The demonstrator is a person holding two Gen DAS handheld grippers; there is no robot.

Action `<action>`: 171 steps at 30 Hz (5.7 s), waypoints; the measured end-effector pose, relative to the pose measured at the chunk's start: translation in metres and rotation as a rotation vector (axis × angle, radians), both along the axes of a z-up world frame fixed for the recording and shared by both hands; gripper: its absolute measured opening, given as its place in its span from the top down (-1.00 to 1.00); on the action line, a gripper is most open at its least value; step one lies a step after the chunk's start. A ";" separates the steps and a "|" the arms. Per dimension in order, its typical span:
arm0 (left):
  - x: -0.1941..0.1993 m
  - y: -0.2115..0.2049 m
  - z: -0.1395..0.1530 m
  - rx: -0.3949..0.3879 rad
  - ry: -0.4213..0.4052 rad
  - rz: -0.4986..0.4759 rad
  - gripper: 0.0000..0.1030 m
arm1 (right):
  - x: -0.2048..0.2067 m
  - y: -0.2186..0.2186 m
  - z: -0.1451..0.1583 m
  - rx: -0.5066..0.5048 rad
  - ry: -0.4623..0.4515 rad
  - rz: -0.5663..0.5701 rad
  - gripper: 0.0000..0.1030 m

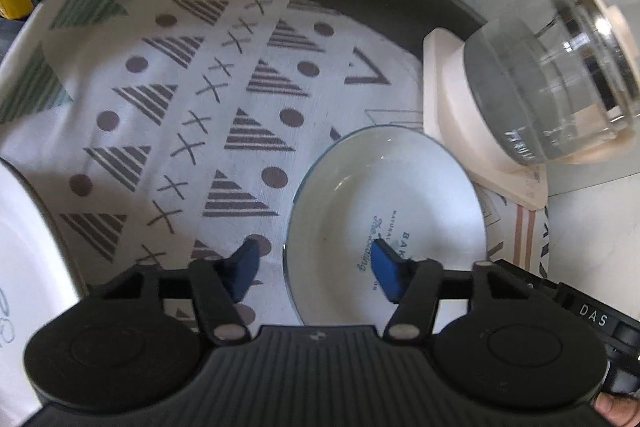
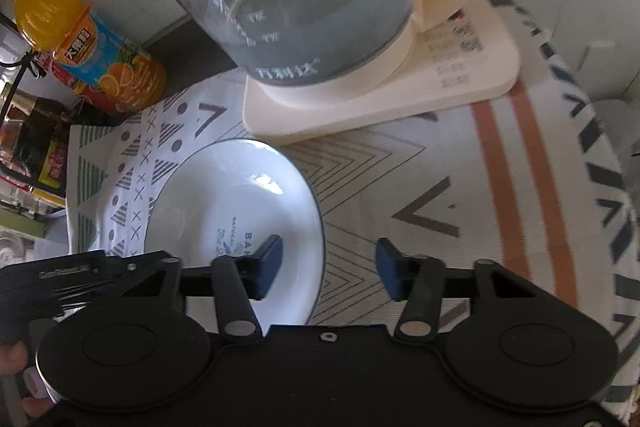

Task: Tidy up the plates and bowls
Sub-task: 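Move both grippers to the white 'BAKERY' plate beside the kettle, then close both grippers on the rim of the 'BAKERY' plate, then lift the 'BAKERY' plate with both grippers and carry it over the plate stack, then lower the 'BAKERY' plate onto the stack and open both grippers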

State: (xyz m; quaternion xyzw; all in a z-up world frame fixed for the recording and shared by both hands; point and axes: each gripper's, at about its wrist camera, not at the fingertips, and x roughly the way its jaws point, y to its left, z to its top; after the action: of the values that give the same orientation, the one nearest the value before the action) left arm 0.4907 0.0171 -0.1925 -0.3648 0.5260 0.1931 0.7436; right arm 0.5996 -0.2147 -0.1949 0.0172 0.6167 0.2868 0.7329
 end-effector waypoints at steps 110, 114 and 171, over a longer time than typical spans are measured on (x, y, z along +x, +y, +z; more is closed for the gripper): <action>-0.209 0.123 0.041 0.000 -0.068 -0.033 0.73 | -0.220 0.135 0.068 0.060 -0.093 0.022 0.77; -0.215 0.126 0.034 -0.007 -0.062 -0.018 0.70 | -0.226 0.142 0.066 0.040 -0.105 0.043 0.77; -0.247 0.138 0.020 0.179 0.026 -0.021 -0.06 | -0.262 0.180 0.032 -0.107 -0.165 0.132 0.62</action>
State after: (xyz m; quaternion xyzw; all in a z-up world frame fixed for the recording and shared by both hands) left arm 0.2438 0.1550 -0.1726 -0.2888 0.5203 0.2361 0.7682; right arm 0.3377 -0.0348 -0.1626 -0.0859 0.5687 0.3016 0.7604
